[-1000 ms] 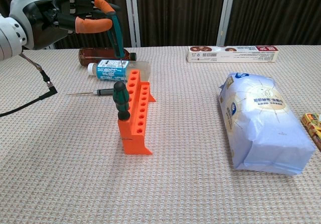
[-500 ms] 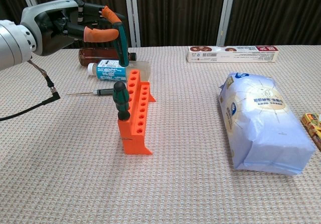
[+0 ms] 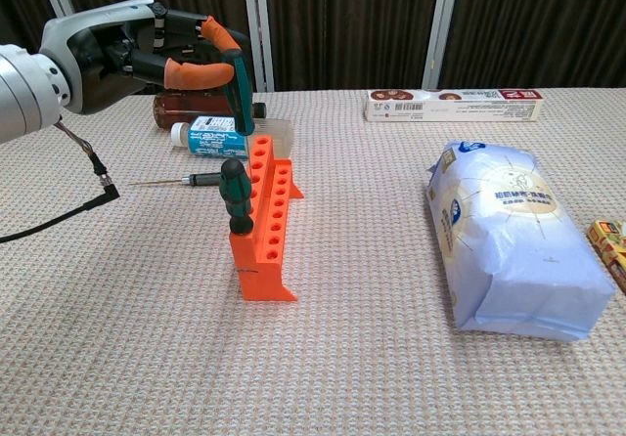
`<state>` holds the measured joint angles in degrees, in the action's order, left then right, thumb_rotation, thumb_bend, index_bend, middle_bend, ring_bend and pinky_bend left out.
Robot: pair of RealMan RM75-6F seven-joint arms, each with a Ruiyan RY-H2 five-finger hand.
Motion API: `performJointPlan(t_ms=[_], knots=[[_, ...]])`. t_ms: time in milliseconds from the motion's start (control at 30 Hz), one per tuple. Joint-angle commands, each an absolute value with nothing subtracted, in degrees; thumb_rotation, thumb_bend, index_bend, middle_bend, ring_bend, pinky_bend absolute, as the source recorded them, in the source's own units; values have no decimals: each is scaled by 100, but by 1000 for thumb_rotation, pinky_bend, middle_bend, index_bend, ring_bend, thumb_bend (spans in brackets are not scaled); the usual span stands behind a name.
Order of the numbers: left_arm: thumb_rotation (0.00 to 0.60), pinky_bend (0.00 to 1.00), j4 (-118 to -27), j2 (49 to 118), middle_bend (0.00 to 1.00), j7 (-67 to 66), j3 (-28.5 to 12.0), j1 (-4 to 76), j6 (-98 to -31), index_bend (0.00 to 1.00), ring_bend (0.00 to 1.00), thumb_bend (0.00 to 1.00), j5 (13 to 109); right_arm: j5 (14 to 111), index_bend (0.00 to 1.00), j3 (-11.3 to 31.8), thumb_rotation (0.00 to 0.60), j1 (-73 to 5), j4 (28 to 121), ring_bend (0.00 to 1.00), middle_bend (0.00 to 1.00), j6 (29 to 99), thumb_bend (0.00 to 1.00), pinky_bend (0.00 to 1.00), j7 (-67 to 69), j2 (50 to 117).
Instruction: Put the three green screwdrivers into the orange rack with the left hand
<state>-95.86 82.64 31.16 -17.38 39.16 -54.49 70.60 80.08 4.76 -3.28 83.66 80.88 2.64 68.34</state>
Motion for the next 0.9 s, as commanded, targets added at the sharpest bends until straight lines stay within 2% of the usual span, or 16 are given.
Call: performJointPlan(t_ms=[33,500,900], knots=[[600,0,-9558,8278,120,3101,-1728,3924,-5424,625,0,555,7033,8007,0,476,600,-331,8362,0,0,8082,0,0,267,6837],[600,0,-8913,8835,120,2754,-1555,4020,-5465,615,0,555,7042,7967,0,483,600,-334,8360,0,0,8053,0,0,247,6837],[600,0,-8690,9024,119,2715,-1503,3979,-5603,601,0,553,7161,7950,0,488,600,-332,8386,0,0,8053,0,0,215,6833]])
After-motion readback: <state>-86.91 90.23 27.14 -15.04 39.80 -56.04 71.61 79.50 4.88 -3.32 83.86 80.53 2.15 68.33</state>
